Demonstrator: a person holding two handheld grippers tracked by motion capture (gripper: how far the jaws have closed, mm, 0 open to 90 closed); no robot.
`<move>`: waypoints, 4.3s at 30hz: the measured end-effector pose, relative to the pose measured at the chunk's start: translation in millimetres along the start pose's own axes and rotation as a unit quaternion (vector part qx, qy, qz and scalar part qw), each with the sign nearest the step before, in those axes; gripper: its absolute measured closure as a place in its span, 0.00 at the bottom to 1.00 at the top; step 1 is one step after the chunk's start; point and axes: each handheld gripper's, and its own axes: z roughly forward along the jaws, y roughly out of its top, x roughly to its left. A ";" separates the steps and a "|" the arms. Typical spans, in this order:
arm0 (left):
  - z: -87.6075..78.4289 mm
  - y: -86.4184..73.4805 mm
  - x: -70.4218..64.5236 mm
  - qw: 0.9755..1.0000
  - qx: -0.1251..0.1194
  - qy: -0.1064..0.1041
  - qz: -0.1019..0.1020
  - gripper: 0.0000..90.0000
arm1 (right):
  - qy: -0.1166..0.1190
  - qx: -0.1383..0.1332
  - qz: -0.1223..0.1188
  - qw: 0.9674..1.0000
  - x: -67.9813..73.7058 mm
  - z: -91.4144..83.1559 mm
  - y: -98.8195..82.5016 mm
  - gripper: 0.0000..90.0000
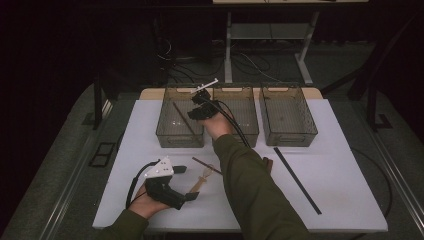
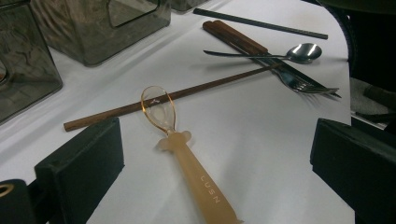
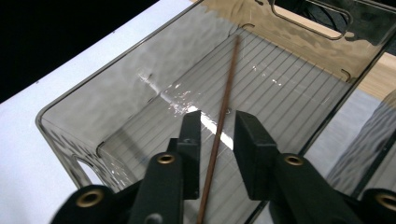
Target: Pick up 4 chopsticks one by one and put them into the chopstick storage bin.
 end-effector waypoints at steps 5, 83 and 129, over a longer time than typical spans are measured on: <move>-0.1 -0.1 0.5 1.000 0.001 0.001 0.002 0.02 | 0.011 -0.005 -0.003 1.000 -1.7 -10.4 0.0 0.68; 6.4 -4.0 1.3 1.000 0.010 0.016 0.004 0.00 | 0.109 -0.023 -0.071 0.991 -27.4 -170.2 -209.8 0.61; 11.4 -3.8 -2.4 1.000 0.025 0.012 0.014 0.00 | 0.063 0.073 -0.131 0.987 -0.4 -132.1 -235.1 0.91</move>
